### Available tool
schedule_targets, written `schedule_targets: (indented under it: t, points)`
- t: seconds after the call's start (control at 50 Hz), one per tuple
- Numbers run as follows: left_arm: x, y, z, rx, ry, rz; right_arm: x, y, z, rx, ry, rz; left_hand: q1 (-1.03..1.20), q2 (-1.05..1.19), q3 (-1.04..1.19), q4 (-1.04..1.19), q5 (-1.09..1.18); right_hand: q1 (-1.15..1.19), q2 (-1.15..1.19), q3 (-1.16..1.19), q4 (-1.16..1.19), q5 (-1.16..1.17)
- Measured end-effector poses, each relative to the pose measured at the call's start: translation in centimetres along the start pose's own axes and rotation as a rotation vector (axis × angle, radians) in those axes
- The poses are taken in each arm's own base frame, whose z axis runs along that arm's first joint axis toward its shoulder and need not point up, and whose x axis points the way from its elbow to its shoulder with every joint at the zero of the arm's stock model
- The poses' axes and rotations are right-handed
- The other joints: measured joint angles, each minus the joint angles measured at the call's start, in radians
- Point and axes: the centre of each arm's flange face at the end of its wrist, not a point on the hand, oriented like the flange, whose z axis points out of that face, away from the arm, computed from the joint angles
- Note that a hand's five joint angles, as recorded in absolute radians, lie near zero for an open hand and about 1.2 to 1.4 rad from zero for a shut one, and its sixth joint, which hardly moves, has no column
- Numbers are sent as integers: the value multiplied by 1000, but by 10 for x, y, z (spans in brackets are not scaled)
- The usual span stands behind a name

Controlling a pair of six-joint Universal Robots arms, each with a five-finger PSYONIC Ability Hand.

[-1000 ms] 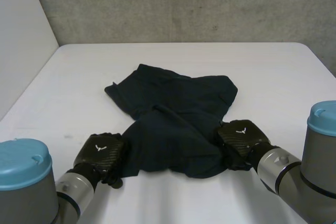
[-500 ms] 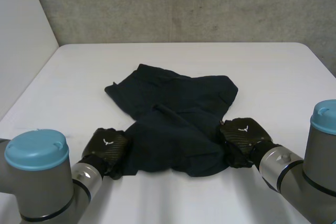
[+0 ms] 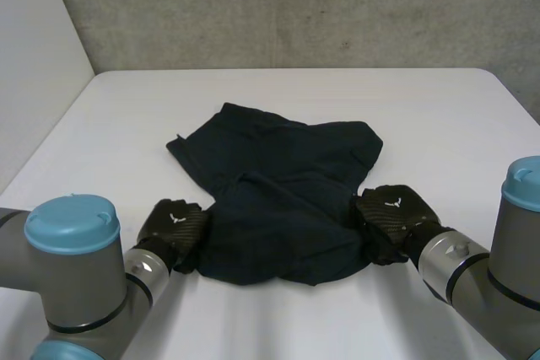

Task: Fold the shorts.

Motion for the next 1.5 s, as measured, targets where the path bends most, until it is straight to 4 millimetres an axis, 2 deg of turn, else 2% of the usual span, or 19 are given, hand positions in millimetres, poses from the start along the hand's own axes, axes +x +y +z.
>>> schedule_targets:
  t: [0.12, 0.2, 0.28, 0.44, 0.5, 0.58, 0.68, 0.88, 0.96, 1.02, 1.08, 1.16, 1.2, 1.26, 1.28, 1.34, 1.44, 1.46, 1.5]
  points:
    - [-7, -8, -6, 9, -13, -6, 2, -3, 0, 9, 6, -7, 5, 24, 39, 46, 11, 0, 0, 0, 0, 0]
    - [-20, -27, -19, 44, -42, -19, 6, -18, -3, 52, 22, -25, 5, 28, 40, 46, 11, 0, 0, 0, 0, 0]
    - [-41, -66, -43, 148, -99, -33, 13, -56, -19, 163, 60, -90, 5, 29, 41, 46, 11, 0, 0, 0, 0, 0]
    - [-81, -162, -116, 507, -250, -41, 27, -149, -78, 399, 179, -274, 5, 50, 41, 46, 11, 0, 0, 0, 4, 0]
    - [-89, -182, -136, 588, -280, -40, 29, -164, -88, 393, 188, -305, 5, 57, 41, 46, 11, 0, 0, 0, 5, 0]
    - [-91, -190, -141, 609, -287, -39, 30, -168, -88, 360, 179, -321, 5, 58, 41, 46, 11, 0, 0, 0, 4, 0]
    - [-87, -179, -112, 514, -249, -34, 33, -160, -57, 209, 131, -363, 5, 59, 41, 46, 11, 0, 0, 0, 5, 0]
    - [-68, -120, 9, 203, -144, -23, 33, -113, 24, -10, 108, -400, 5, 59, 41, 50, 11, 0, 0, 0, 4, 0]
    - [-70, -122, 42, 199, -151, 0, 36, -109, 48, -7, 143, -415, 5, 59, 41, 50, 11, 0, 0, 0, 4, 0]
    - [-81, -149, 61, 281, -210, 28, 43, -121, 68, 70, 211, -430, 5, 59, 41, 50, 11, 0, 0, 0, 4, 0]
    - [-103, -196, 63, 435, -323, 36, 56, -157, 79, 239, 325, -450, 5, 61, 41, 50, 11, 0, 0, 0, 5, 0]
    - [-134, -264, 42, 700, -499, 9, 71, -216, 71, 504, 473, -459, 5, 62, 41, 51, 11, 0, 0, 0, 5, 0]
    - [-154, -309, 13, 910, -621, -29, 77, -259, 53, 711, 568, -457, 5, 62, 41, 51, 11, 0, 0, 0, 5, 0]
    - [-164, -331, -8, 1028, -681, -52, 79, -283, 37, 834, 618, -455, 5, 62, 41, 51, 11, 0, 0, 0, 4, 0]
    - [-169, -346, -26, 1113, -720, -70, 79, -302, 20, 938, 654, -454, 5, 62, 41, 51, 11, 0, 0, 0, 4, 0]
    - [-171, -352, -38, 1156, -736, -81, 77, -308, 11, 981, 659, -456, 5, 62, 41, 51, 11, 0, 0, 0, 5, 0]
    - [-163, -335, -28, 1087, -702, -77, 69, -289, 19, 904, 603, -461, 11, 62, 42, 51, 11, 0, 0, 0, 4, 1]
    - [-159, -326, -21, 1048, -684, -73, 66, -284, 22, 883, 588, -462, 11, 62, 42, 51, 11, 0, 0, 0, 4, 1]
    - [-140, -283, 5, 884, -607, -62, 45, -245, 41, 740, 472, -473, 20, 64, 45, 50, 33, 4, 0, 0, 5, 18]
